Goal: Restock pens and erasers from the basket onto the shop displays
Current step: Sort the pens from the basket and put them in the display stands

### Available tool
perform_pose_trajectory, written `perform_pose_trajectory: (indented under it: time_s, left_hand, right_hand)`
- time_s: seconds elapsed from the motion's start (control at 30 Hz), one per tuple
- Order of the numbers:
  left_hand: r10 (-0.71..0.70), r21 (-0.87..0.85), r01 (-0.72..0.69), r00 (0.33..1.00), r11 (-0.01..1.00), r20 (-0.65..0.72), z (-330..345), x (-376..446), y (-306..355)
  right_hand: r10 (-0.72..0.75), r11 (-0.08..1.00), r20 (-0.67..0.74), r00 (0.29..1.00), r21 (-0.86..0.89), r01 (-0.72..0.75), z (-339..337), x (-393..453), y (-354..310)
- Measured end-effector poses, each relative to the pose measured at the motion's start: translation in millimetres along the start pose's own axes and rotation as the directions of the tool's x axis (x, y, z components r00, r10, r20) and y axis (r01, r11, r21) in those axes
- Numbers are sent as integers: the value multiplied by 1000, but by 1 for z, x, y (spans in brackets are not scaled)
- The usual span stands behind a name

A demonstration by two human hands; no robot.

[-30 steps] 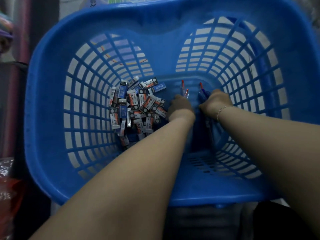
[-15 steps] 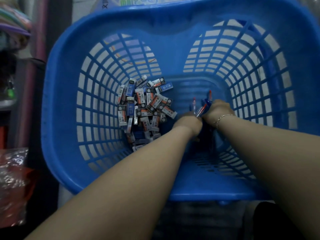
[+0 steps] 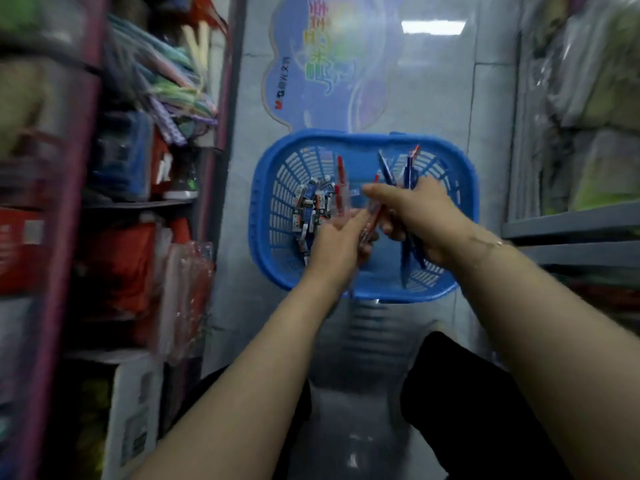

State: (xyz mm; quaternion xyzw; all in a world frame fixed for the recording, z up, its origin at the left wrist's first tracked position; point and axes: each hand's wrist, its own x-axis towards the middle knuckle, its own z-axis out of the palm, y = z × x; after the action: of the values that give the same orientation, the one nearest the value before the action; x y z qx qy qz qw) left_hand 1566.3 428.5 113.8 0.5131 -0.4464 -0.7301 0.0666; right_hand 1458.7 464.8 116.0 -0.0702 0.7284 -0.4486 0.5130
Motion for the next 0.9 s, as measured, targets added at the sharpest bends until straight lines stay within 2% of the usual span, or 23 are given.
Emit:
perform_pose_trajectory:
  time_s: [0.07, 0.17, 0.33, 0.43, 0.5, 0.6, 0.67, 0.73, 0.8, 0.9]
  left_hand:
    - [75, -32, -76, 996, 997, -42, -17, -64, 53]
    - [162, -104, -177, 977, 979, -141, -42, -156, 137]
    - [271, -94, -290, 946, 952, -176, -72, -292, 265]
    - [369, 0, -379, 901, 925, -228, -76, -361, 311]
    - [415, -8, -439, 855, 898, -312, -75, -405, 331]
    - [478, -37, -546, 761, 837, -439, -79, -462, 348]
    - [479, -94, -600, 714, 795, -510, -86, -495, 357]
    - [480, -79, -627, 665, 775, -573, -96, -522, 363]
    - [474, -97, -657, 631, 748, -614, -108, -545, 367]
    - [476, -138, -682, 626, 718, -618, -125, -579, 376]
  right_hand:
    - [-30, 998, 135, 990, 53, 23, 5, -66, -58]
    - [-75, 994, 264, 962, 93, 52, 9, -160, -149]
    - [-206, 951, 449, 869, -118, 286, 30, -290, -285]
    - [-299, 870, 497, 814, -207, 447, 51, -350, -347]
    - [-324, 819, 567, 757, -232, 524, 63, -388, -376]
    - [-273, 755, 712, 647, -258, 603, 77, -438, -410]
    - [-194, 697, 801, 567, -294, 654, 89, -466, -431]
    - [-109, 654, 873, 476, -298, 695, 103, -492, -448]
    - [-40, 620, 923, 383, -278, 734, 120, -514, -464]
    - [103, 549, 972, 211, -232, 803, 144, -543, -486]
